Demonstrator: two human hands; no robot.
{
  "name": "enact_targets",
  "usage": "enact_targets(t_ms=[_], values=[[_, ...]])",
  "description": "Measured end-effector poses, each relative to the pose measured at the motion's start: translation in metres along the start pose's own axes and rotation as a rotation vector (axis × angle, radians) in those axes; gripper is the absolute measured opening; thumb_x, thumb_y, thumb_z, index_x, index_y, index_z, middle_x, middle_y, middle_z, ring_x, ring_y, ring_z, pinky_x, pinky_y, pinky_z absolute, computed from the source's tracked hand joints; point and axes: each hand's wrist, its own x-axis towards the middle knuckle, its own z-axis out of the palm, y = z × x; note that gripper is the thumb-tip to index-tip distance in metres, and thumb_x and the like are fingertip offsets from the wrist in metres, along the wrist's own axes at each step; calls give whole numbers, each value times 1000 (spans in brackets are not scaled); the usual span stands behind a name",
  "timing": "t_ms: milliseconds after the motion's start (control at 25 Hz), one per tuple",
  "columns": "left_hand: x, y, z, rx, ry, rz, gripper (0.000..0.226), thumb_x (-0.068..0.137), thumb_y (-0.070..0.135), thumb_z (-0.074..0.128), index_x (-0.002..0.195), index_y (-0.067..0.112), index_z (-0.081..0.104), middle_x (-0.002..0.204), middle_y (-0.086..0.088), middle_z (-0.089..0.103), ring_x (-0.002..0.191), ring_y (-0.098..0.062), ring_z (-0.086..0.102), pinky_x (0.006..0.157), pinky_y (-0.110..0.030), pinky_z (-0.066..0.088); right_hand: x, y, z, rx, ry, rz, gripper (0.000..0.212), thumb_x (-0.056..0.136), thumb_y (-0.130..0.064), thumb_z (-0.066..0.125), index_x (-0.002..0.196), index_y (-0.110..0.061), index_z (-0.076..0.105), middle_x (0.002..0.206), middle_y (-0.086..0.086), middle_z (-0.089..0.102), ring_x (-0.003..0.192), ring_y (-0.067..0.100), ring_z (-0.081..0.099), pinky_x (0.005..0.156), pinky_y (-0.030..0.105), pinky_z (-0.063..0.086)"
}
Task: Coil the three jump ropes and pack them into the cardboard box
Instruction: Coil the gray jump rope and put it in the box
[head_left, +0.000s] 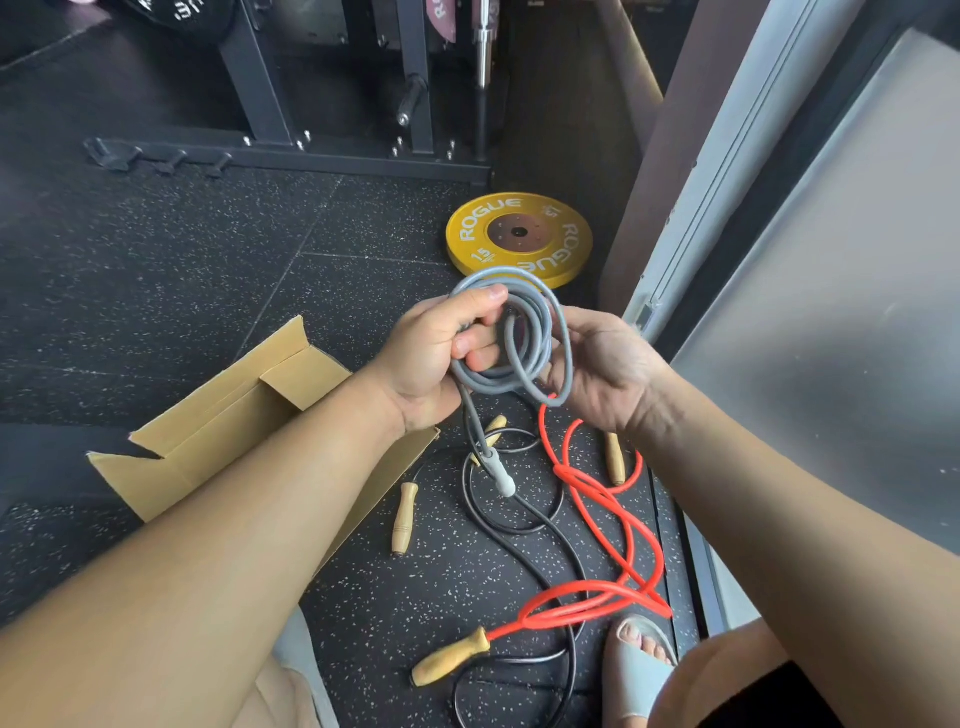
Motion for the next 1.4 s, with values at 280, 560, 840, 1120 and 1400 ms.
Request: enact_targets(t_ms=[280,560,840,1120,1400], values=[[-6,7,4,29,23,0,26,96,23,53,71,16,48,41,12,31,47,-7,26,54,-20,24,12,-7,-23,32,573,-168,8,98,-7,62,106,-8,65,82,6,64,60,9,63,56,18,58],[-11,16,6,58,1,8,26,91,25,56,69,16,46,41,11,30,45,-7,29,52,-19,25,9,-11,-45,-44,844,-265,15,103,-5,55,95,-17,55,82,1,59,61,10,55,46,14,47],[-11,14,5,62,73,56,31,93,25,56,65,16,47,42,8,28,42,-9,28,45,-20,29,10,-4,-34,-244,762,-5,16,100,-35,61,91,-21,59,81,-1,61,58,16,54,53,23,45],[-4,4,3,222,328,-17,32,89,25,65,62,18,51,58,0,30,39,-10,32,49,-27,26,1,7,0,-755,423,-514,48,92,-65,46,120,-33,68,128,-7,67,115,19,64,97,35,49],[-6,-4,7,266,173,-103,23,85,30,65,72,13,58,43,9,30,44,-10,32,44,-21,29,-7,18,0,-946,-112,-407,91,86,-75,55,135,2,54,110,9,67,106,21,64,101,42,50]])
